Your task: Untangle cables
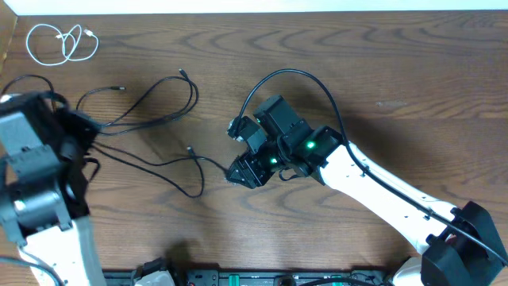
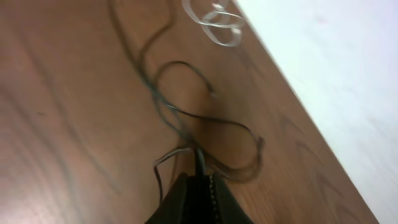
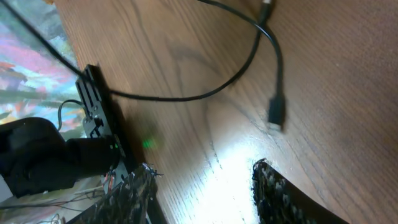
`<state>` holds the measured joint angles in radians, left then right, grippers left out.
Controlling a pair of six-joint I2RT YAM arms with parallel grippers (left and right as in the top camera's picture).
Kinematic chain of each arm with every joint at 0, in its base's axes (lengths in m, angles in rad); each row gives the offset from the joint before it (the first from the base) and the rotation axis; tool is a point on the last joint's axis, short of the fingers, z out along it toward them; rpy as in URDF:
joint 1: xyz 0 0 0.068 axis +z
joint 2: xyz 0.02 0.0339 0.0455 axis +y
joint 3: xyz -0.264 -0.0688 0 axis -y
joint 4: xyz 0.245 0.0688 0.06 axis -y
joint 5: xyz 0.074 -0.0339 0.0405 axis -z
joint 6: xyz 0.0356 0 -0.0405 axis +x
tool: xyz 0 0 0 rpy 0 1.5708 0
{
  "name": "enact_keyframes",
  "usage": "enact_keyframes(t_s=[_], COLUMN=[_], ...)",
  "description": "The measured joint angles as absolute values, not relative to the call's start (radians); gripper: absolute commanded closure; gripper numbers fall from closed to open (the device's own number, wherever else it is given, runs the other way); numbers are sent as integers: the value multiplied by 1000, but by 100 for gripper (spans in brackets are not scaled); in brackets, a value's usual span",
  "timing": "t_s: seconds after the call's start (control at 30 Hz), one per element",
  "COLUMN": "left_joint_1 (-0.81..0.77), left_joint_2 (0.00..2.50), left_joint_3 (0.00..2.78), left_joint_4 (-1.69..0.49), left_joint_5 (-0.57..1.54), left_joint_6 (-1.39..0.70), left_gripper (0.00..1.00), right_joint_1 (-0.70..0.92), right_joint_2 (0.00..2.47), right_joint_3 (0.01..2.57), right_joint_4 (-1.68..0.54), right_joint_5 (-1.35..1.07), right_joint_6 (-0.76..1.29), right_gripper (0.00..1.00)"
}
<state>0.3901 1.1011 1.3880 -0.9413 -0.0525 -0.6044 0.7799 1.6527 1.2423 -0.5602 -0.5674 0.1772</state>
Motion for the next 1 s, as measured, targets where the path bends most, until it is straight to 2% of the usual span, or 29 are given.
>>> enact_keyframes(t_s=[0.43,1.0], left_joint_1=[742,939], left_joint_2=[1368,1744], left_joint_3=[1388,1388], left_joint_4=[-867,-479], left_joint_5=[-81,-85], left_joint_6=[-596,-450], left_gripper=[92,93], right_joint_1=[780,780], right_joint_2=[1653,1653], right_joint_3=[1242,1242], right_joint_4=[-561,-579], right_joint_5=[-567,-523], right_joint_6=[165,149], right_gripper=[49,46])
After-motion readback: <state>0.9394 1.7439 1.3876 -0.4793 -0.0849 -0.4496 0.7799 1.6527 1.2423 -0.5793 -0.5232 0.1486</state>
